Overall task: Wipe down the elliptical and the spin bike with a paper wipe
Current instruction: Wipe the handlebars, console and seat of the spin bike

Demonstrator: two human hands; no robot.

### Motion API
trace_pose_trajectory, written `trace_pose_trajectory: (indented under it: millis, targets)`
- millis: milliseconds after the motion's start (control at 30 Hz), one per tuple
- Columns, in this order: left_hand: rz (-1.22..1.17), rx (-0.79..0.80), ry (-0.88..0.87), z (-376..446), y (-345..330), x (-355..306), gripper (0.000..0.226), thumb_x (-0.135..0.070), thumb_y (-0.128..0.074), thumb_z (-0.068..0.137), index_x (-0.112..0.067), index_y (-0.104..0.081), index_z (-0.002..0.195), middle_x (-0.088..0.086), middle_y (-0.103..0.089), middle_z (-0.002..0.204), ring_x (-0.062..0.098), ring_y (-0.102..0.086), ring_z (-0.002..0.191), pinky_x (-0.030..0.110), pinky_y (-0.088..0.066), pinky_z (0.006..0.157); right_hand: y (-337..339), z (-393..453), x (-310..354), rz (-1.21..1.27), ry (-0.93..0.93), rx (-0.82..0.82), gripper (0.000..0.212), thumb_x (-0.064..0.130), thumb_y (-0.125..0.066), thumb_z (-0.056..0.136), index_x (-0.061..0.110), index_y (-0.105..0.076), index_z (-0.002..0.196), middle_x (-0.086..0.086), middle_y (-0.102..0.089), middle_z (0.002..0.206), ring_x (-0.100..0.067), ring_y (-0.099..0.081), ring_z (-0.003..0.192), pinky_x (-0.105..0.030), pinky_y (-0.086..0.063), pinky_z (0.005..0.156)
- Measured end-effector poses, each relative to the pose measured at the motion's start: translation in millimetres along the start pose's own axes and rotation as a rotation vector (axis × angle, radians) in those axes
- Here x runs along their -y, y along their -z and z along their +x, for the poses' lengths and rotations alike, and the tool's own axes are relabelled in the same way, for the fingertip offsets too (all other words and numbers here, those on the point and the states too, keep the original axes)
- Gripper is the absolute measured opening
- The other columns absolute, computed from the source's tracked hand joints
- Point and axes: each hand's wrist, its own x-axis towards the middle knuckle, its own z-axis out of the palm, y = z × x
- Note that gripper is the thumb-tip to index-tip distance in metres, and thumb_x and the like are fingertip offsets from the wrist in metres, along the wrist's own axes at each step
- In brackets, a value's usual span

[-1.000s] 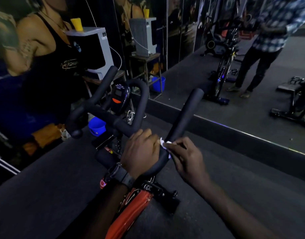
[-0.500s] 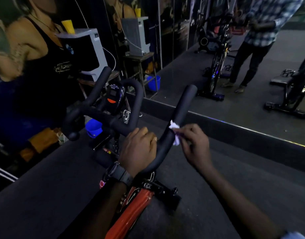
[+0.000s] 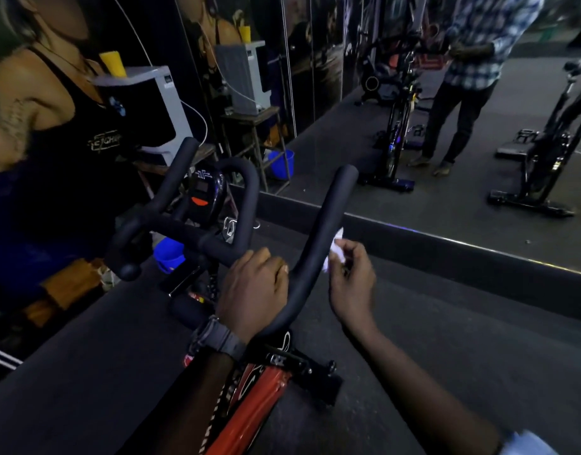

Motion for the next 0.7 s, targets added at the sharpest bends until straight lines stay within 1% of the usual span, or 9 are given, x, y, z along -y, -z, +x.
trace_pose_trajectory:
  millis: [133, 200, 267, 333, 400, 433, 533, 600, 700]
  targets:
    - [-0.008, -0.007, 0.011, 0, -1, 1, 0.028, -0.031, -0.044, 0.091, -0.017, -0.064, 0.078, 0.003, -0.055, 0.080, 0.026, -0.054, 0.079, 0.040, -0.044, 0.069, 0, -90, 6, 0.164, -0.110, 0.133, 0.010, 0.005, -0.058, 0.094, 0.013, -0.059, 0.099, 0.009, -0.068, 0.080, -0.001, -0.060, 0.071, -0.017, -0.046, 0.066]
    - [-0.007, -0.007, 0.008, -1, -2, 1, 0.028, -0.031, -0.045, 0.091, -0.017, -0.065, 0.078, 0.003, -0.055, 0.080, 0.026, -0.054, 0.079, 0.040, -0.044, 0.069, -4, -75, 4, 0.253, -0.220, 0.104, 0.008, 0.000, -0.057, 0.094, 0.007, -0.059, 0.097, 0.010, -0.068, 0.077, 0.003, -0.058, 0.069, -0.015, -0.046, 0.067]
    - [-0.017, -0.005, 0.004, -1, -1, 2, 0.028, -0.031, -0.044, 0.091, -0.017, -0.066, 0.081, 0.003, -0.055, 0.081, 0.025, -0.053, 0.079, 0.040, -0.044, 0.069, -10, -35, 5, 0.382, -0.366, 0.023, 0.012, 0.000, -0.054, 0.095, 0.009, -0.060, 0.098, 0.004, -0.070, 0.089, -0.002, -0.061, 0.078, -0.020, -0.048, 0.074]
    - [-0.030, 0.001, 0.001, -1, 0, 2, 0.028, -0.031, -0.044, 0.091, -0.017, -0.066, 0.083, 0.002, -0.055, 0.081, 0.024, -0.053, 0.079, 0.039, -0.045, 0.069, -13, -10, 2, 0.534, -0.487, -0.013, 0.014, 0.001, -0.052, 0.095, 0.009, -0.060, 0.102, -0.008, -0.069, 0.097, -0.010, -0.062, 0.082, -0.024, -0.050, 0.073]
    - [-0.026, -0.012, -0.002, -2, 0, 1, 0.026, -0.030, -0.044, 0.091, -0.018, -0.065, 0.082, 0.002, -0.055, 0.080, 0.024, -0.053, 0.079, 0.039, -0.044, 0.069, -19, -27, 0, 0.570, -0.566, 0.028, 0.016, 0.002, -0.050, 0.096, 0.005, -0.061, 0.107, -0.012, -0.070, 0.100, -0.014, -0.063, 0.084, -0.026, -0.051, 0.074]
    - [-0.024, -0.017, -0.001, -2, 1, 1, 0.026, -0.031, -0.044, 0.091, -0.018, -0.065, 0.081, 0.002, -0.055, 0.080, 0.024, -0.053, 0.079, 0.039, -0.043, 0.070, -20, -47, 1, 0.619, -0.626, 0.112, 0.019, 0.000, -0.048, 0.095, 0.002, -0.062, 0.108, -0.016, -0.070, 0.102, -0.017, -0.064, 0.085, -0.028, -0.051, 0.075]
    - [-0.016, -0.012, 0.003, -1, 0, 2, 0.026, -0.031, -0.044, 0.091, -0.018, -0.065, 0.082, 0.001, -0.056, 0.081, 0.024, -0.054, 0.080, 0.038, -0.043, 0.071, -16, -86, 17, 0.811, -0.858, 0.338, 0.030, -0.007, -0.037, 0.092, 0.000, -0.064, 0.103, -0.018, -0.068, 0.093, -0.019, -0.061, 0.074, -0.029, -0.050, 0.071]
    - [-0.014, -0.016, -0.005, -2, 0, 3, 0.025, -0.030, -0.045, 0.091, -0.018, -0.066, 0.082, 0.001, -0.056, 0.081, 0.023, -0.054, 0.080, 0.037, -0.041, 0.070, -15, -68, 17, 0.912, -0.914, 0.328, 0.030, -0.007, -0.035, 0.093, 0.002, -0.062, 0.100, -0.015, -0.068, 0.090, -0.018, -0.063, 0.073, -0.027, -0.054, 0.068]
    - [0.005, -0.027, -0.009, -4, 2, 1, 0.018, -0.028, -0.052, 0.090, -0.019, -0.066, 0.082, 0.000, -0.056, 0.082, 0.021, -0.054, 0.080, 0.032, -0.032, 0.068, -11, -25, 18, 1.065, -0.900, 0.257, 0.027, -0.003, -0.034, 0.095, 0.000, -0.061, 0.098, -0.015, -0.069, 0.085, -0.019, -0.069, 0.072, -0.026, -0.058, 0.061]
